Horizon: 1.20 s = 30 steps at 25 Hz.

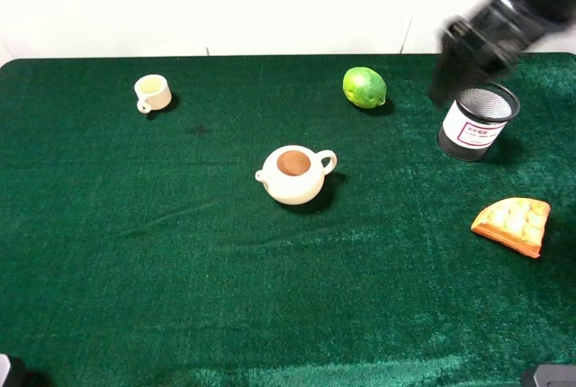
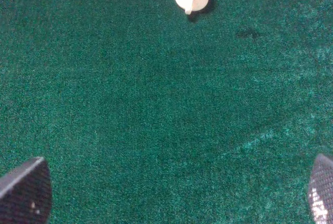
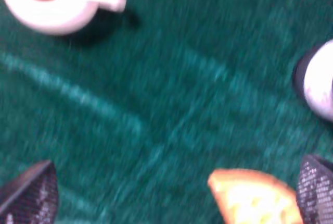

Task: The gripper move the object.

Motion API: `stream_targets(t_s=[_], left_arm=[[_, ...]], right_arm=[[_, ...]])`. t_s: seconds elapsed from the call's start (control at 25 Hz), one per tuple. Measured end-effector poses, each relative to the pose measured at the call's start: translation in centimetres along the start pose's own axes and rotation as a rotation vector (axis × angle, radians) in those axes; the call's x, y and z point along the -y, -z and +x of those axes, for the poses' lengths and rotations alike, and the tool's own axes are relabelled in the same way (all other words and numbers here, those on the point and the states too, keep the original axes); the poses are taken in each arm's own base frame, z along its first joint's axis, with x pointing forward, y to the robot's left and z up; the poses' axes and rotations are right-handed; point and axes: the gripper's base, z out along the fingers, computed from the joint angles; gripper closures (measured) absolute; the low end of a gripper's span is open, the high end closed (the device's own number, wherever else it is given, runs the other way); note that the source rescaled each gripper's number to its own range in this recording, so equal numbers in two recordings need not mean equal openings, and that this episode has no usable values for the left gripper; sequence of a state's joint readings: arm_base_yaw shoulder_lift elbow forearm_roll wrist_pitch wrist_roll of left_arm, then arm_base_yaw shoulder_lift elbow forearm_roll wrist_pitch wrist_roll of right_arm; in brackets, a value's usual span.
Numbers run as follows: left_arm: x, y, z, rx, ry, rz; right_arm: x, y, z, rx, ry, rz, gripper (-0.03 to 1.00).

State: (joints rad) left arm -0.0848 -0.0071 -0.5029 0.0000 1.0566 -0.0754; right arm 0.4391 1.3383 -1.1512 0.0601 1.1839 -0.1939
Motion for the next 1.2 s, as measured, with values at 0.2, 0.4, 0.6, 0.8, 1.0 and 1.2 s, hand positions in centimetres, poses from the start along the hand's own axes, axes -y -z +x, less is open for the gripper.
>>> stream_targets(t_s=[0.2,0.4,0.6,0.8,1.0,1.2], left_arm=[[0.0,0.0,0.0,0.000,0.000,0.000],[0.0,0.0,0.0,0.000,0.000,0.000],[0.0,0.0,0.0,0.000,0.000,0.000],[0.0,0.0,0.0,0.000,0.000,0.000],[0.0,0.0,0.0,0.000,0.000,0.000],[0.0,0.0,0.0,0.000,0.000,0.000]], right_arm=[[-1.3,1.2,6.8,0.069,-0.034,0.009,-0.03],[-2.3,1.7,12.7,0.158,-0.048,0.019,-0.03],[-3.1,1.3,16.7,0.287,-0.055,0.029,-0.03],[-3.6,1.2,19.7,0.450,-0.055,0.048,-0.03],[-3.9,2.5,21.6,0.617,-0.065,0.076,-0.03],[-4.1,3.3,23.3,0.737,-0.105,0.117,-0.03]])
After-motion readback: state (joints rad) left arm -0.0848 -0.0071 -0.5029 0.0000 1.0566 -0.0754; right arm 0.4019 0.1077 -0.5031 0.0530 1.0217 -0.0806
